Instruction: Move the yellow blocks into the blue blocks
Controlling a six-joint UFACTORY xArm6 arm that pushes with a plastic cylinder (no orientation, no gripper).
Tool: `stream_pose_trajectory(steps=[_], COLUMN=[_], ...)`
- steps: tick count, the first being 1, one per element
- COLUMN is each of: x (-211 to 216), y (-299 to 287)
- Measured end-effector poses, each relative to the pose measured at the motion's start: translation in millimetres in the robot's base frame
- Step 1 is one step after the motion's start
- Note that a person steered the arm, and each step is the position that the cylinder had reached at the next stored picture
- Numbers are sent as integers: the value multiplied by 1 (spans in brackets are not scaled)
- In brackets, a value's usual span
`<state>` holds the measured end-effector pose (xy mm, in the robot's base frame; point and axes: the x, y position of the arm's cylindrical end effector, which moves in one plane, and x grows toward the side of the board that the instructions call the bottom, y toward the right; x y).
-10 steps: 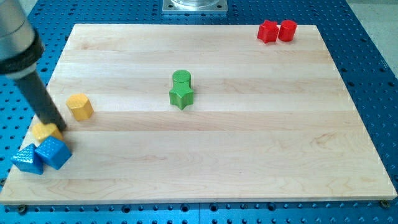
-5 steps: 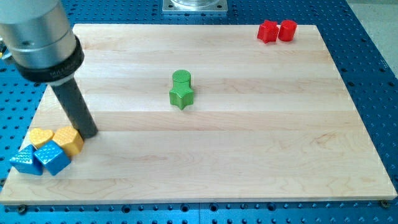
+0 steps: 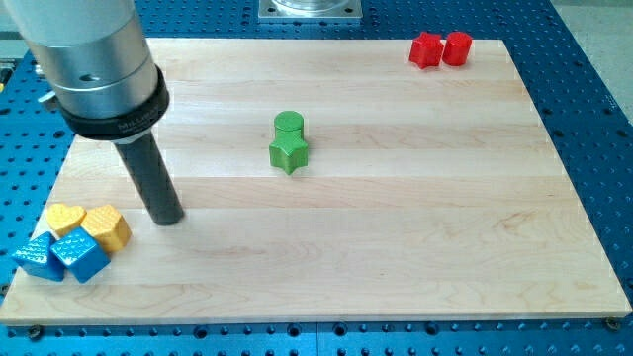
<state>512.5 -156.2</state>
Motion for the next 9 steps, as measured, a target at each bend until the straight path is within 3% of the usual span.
stream_pose_trajectory(steps=[2,4,6,7,9], x=[-1,3,-33,-62,-211], y=[47,176,291,329,424])
